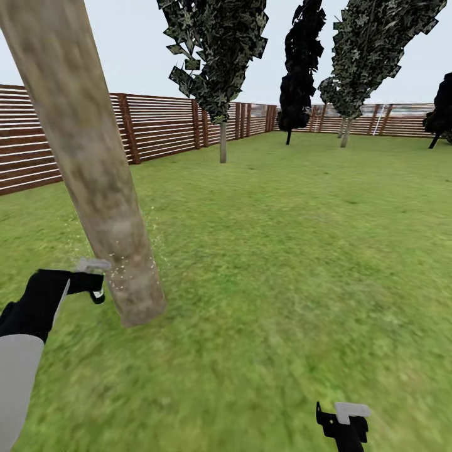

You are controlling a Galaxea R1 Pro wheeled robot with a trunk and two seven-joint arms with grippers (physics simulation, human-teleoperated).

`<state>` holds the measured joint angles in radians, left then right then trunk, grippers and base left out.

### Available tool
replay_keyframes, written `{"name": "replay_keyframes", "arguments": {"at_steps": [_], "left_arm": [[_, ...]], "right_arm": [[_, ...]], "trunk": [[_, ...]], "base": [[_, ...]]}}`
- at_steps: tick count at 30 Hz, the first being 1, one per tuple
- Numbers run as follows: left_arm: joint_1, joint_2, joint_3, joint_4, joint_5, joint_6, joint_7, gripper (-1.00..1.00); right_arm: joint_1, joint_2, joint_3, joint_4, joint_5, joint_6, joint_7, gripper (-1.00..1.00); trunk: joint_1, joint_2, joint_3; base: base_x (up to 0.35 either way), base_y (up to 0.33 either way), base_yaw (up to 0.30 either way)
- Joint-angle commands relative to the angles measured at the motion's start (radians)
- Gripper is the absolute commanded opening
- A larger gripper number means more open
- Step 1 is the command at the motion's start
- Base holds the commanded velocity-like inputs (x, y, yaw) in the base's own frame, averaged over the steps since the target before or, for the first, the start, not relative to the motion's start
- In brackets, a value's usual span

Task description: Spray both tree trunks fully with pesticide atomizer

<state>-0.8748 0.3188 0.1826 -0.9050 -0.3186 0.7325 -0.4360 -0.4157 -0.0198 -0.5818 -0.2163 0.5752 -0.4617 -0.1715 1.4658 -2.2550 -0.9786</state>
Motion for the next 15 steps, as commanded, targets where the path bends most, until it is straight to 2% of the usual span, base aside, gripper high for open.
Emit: {"name": "replay_keyframes", "arguments": {"at_steps": [1,3,5,7,8,9,10,13,15], "left_arm": [[0.0,0.01,0.0,0.001,0.0,0.0,-0.002,-1.0],[-0.003,0.058,0.006,-0.002,0.004,0.003,-0.028,-1.0],[-0.005,0.075,0.008,-0.01,0.0,0.004,-0.054,-1.0],[-0.005,0.116,0.009,-0.016,-0.001,0.004,-0.061,-1.0],[-0.003,0.126,0.01,-0.016,-0.001,0.004,-0.061,-1.0],[0.002,0.146,0.018,-0.017,0.0,0.003,-0.062,-1.0],[0.003,0.152,0.024,-0.017,0.0,0.003,-0.062,-1.0],[0.002,0.148,0.025,-0.02,0.0,0.002,-0.06,-1.0],[0.005,0.148,0.029,-0.022,0.001,-0.001,-0.056,-1.0]], "right_arm": [[0.0,0.0,-0.001,0.0,0.0,0.0,0.0,1.0],[0.0,0.0,-0.001,0.0,0.0,0.0,0.0,1.0],[0.0,0.0,-0.001,0.0,-0.001,0.0,0.0,1.0],[0.0,0.0,0.0,0.0,-0.001,0.0,0.0,1.0],[0.0,0.0,-0.001,0.0,-0.001,0.0,0.0,1.0],[0.0,0.001,0.0,0.0,-0.002,0.0,0.0,1.0],[0.0,0.001,0.0,0.0,-0.002,0.0,0.0,1.0],[0.0,0.001,0.0,0.0,-0.002,0.0,0.0,1.0],[0.0,0.001,0.0,0.0,-0.002,0.0,0.0,1.0]], "trunk": [[0.0,0.0,0.0],[0.0,0.0,0.0],[0.0,0.0,0.0],[0.0,0.0,0.0],[0.0,0.0,0.0],[0.0,0.0,0.0],[0.0,0.0,0.0],[0.0,0.0,0.0],[0.0,0.0,0.0]], "base": [[0.0,0.0,0.0],[0.0,0.0,0.0],[0.0,0.0,0.0],[0.0,0.0,0.0],[0.0,0.0,0.0],[0.0,0.0,0.108],[0.0,0.0,0.207],[0.0,0.0,0.222],[0.139,0.0,0.045]]}}
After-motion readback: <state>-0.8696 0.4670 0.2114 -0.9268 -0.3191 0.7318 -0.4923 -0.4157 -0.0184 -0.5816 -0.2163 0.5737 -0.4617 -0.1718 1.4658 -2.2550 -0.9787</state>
